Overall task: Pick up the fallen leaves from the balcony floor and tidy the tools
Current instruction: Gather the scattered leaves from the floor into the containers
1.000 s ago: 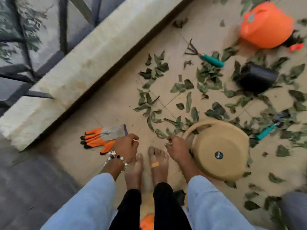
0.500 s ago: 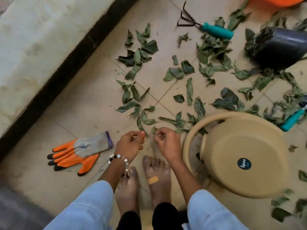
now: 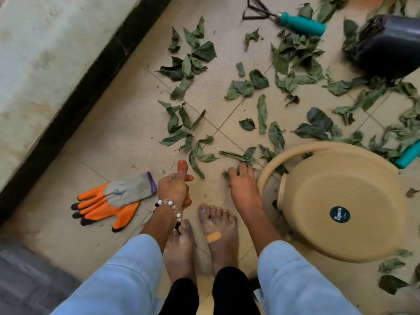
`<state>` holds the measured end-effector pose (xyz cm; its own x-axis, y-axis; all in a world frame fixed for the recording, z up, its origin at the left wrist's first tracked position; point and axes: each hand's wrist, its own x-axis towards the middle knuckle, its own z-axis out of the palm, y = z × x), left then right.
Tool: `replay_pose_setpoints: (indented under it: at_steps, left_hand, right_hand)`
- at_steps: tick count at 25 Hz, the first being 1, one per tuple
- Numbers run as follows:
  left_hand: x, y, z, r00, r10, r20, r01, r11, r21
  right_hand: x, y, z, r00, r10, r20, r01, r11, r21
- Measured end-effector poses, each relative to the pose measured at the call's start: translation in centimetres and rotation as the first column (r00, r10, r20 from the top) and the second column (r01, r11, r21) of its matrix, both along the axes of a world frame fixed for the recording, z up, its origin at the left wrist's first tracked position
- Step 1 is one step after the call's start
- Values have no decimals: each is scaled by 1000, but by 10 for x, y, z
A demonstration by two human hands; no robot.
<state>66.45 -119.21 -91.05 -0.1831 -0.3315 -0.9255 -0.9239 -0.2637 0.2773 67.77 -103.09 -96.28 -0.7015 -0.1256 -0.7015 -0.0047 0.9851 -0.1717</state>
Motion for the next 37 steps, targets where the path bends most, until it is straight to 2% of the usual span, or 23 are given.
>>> replay_pose_setpoints:
  at_steps: [1,3,5,7,8,10,12,14,16,17,18,21,24,26,27,28,29,30,31,32,33,35,37]
  left_hand:
    - [0,-1,0,999,-30,20,30,999,-24]
    - [-1,-2,0,998,-29,47,31,998,-51]
    - [-2,0,0,998,-19,57,23,998,-65]
    - [-3,4,1,998,-20,55,23,998,-65]
    - [-2,6,-1,999,-4,42,6,999,-41]
    - [-1,6,-5,999,33,19,-33,999,8]
    - [1,3,-9,999,49,-5,-49,998,26]
    - [3,2,-6,996,77,-42,-74,996,57]
    - [2,7,4,988,130,-84,-120,987,109]
    - [0,11,9,984,157,-89,-143,980,141]
    - [-2,15,13,978,191,-89,-173,968,180]
    - [-13,24,34,937,349,-29,-323,894,310]
    - [-16,19,48,967,254,28,-256,957,140]
    - [-13,11,54,964,253,83,-253,967,-12]
    - [-12,7,56,958,267,101,-263,964,-48]
    - [-13,1,58,954,277,118,-273,961,-51]
    - [-12,-6,59,941,314,124,-314,949,-24]
    - [-14,-14,61,918,371,136,-378,925,25]
    - [-17,-23,61,879,456,139,-466,883,52]
    - [-19,-32,62,853,502,139,-513,856,56]
    - [-23,-42,62,840,529,120,-538,842,46]
    - [-29,-64,57,861,501,88,-499,865,-45]
    - [-30,-81,47,870,486,79,-480,873,-81]
  right_hand:
    - [-3,-1,-3,1000,12,-15,-13,999,-48]
    - [-11,-2,-2,974,-220,-58,200,949,-242]
    - [-17,-3,11,808,-581,-91,514,773,-373]
    - [-28,0,16,655,-744,-130,664,650,-369]
    - [-33,3,11,682,-716,-151,661,692,-290]
    - [-39,5,-5,876,-457,-158,447,890,-93]
    - [-40,-1,-18,949,-258,-181,256,966,-32]
    - [-37,-10,-15,900,-395,-183,363,913,-185]
    - [-33,-21,7,753,-658,-10,591,682,-432]
    - [-30,-30,24,728,-680,86,622,602,-500]
    - [-26,-38,43,762,-636,124,591,602,-537]
    - [-4,-60,88,890,-452,68,395,687,-610]
    - [-3,-56,125,995,-61,85,100,789,-606]
    - [-14,-42,141,967,256,-1,-225,844,-488]
    - [-21,-37,148,952,304,-22,-277,833,-479]
    - [-29,-33,155,961,276,-15,-244,821,-516]
    - [-36,-31,160,993,115,39,-68,792,-607]
    - [-47,-31,162,979,-130,158,203,709,-675]
    - [-56,-30,151,907,-361,215,404,607,-684]
    - [-65,-28,132,859,-488,152,464,620,-633]
    - [-72,-25,110,872,-490,13,427,747,-509]
    - [-75,-36,65,978,-187,-96,161,959,-233]
    - [-62,-61,30,991,128,-42,-132,987,-97]
